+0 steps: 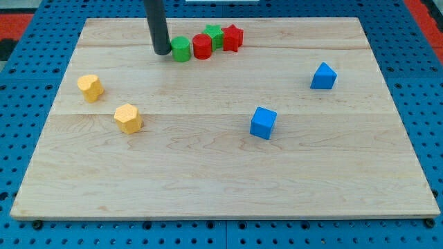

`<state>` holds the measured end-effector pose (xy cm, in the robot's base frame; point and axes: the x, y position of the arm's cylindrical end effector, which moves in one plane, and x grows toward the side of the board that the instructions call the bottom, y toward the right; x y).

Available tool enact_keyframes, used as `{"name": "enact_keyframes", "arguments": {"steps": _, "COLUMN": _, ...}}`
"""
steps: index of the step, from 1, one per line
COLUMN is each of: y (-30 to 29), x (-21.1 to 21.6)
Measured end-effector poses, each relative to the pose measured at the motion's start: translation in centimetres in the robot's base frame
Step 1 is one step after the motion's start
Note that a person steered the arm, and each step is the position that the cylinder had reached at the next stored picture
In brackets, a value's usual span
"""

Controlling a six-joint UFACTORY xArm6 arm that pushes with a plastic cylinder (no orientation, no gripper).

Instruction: Move blue cube in between yellow hexagon and blue triangle

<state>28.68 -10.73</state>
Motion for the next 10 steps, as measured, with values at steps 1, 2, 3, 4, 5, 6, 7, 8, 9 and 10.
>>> {"name": "enact_keyframes", "arguments": {"steps": 1, "y": 5.4, "x": 0.6}}
{"name": "enact_keyframes", "arguments": {"steps": 2, "y": 4.3, "x": 3.5}}
{"name": "enact_keyframes", "arguments": {"steps": 3, "y": 15.4, "x": 4.6}}
{"name": "enact_keyframes", "arguments": {"steps": 4, "y": 24.4, "x": 3.9}}
{"name": "enact_keyframes", "arguments": {"steps": 5, "y": 31.7, "x": 1.8}}
{"name": "enact_keyframes", "arguments": {"steps": 6, "y": 29.9, "x": 7.7}}
{"name": "enact_keyframes", "arguments": {"steps": 7, "y": 23.2, "x": 12.6}}
{"name": "enact_keyframes", "arguments": {"steps": 8, "y": 20.3, "x": 14.4}}
{"name": "enact_keyframes", "arguments": {"steps": 9, "y": 19.6, "x": 17.6}}
{"name": "enact_keyframes", "arguments": {"steps": 10, "y": 16.7, "x": 20.0}}
